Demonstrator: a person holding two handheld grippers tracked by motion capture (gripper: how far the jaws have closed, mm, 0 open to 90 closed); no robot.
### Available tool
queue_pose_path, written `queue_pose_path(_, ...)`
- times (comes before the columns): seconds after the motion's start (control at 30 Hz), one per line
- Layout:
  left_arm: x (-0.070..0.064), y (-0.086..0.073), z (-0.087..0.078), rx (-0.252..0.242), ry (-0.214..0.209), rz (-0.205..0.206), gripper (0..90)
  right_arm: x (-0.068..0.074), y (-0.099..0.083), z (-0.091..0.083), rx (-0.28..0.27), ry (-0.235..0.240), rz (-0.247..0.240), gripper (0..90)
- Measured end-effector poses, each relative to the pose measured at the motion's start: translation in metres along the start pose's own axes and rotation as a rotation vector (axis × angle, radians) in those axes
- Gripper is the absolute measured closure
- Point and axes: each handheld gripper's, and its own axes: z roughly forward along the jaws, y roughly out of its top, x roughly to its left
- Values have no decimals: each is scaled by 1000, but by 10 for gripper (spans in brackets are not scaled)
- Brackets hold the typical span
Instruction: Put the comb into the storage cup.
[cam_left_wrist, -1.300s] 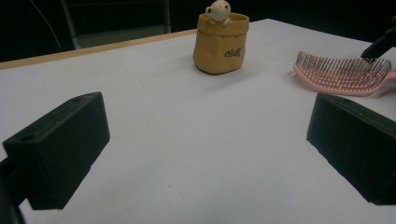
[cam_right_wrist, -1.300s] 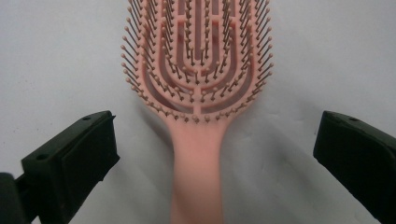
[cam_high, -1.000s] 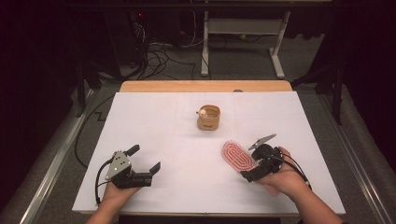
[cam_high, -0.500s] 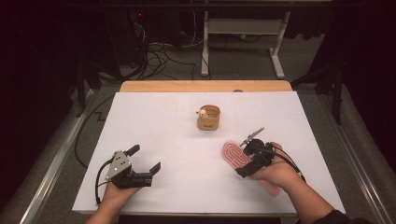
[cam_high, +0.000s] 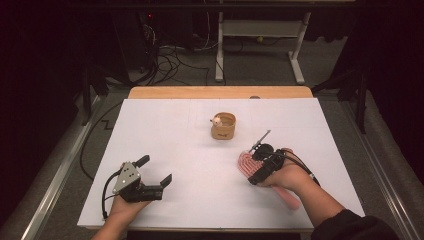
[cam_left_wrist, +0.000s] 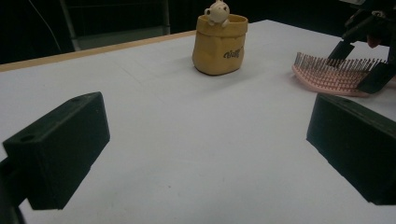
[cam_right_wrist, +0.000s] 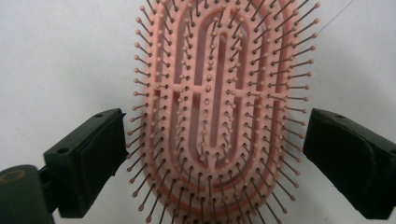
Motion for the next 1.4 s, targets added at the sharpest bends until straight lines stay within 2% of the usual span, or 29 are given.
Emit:
queue_pose_path(0.03,0,0,0,0,1,1,0,1,2,1,21,-1,18,75)
queue_pose_path(0.07,0,0,0,-1,1,1,0,-1,4,2,25,-4,2,75)
queue_pose_path(0.1,0,0,0,-1,1,1,0,0,5,2,38,-4,17,78)
queue_pose_path(0.13,0,0,0,-1,1,1,0,-1,6,3,36,-7,1,82)
queue_pose_path(0.17,0,0,0,-1,0,1,0,1,7,3,55,-6,43,84)
queue_pose_path(0.2,0,0,0,-1,0,1,0,-1,8,5,50,-5,9,85)
queue_pose_path(0.33,0,0,0,2,1,4,0,1,13,7,68,-5,18,102)
queue_pose_path(0.53,-1,0,0,3,1,8,0,0,18,8,85,-11,0,129)
queue_pose_path(0.6,-1,0,0,3,1,9,0,0,19,8,94,-10,12,132)
queue_pose_path(0.63,-1,0,0,3,1,10,0,-1,21,8,98,-10,-9,137)
queue_pose_path(0.83,-1,0,0,4,0,10,0,1,24,9,121,-16,-1,140)
queue_pose_path(0.87,-1,0,0,4,1,10,0,0,24,9,123,-18,-16,141)
queue_pose_path(0.97,-1,0,0,3,2,10,0,2,26,9,141,-17,10,145)
queue_pose_path(1.03,-1,0,0,3,2,10,0,0,27,10,144,-17,-13,147)
queue_pose_path(1.17,-1,0,0,4,2,10,0,2,31,11,169,-23,-11,148)
queue_pose_path(1.2,-1,0,0,4,2,10,0,3,31,10,179,-22,11,148)
queue_pose_path(1.23,-1,0,0,4,2,9,0,3,31,10,179,-22,11,148)
queue_pose_path(1.27,-1,0,0,4,2,9,0,1,32,11,175,-22,-23,144)
queue_pose_path(1.4,-1,0,0,7,0,12,0,1,33,12,183,-22,-16,142)
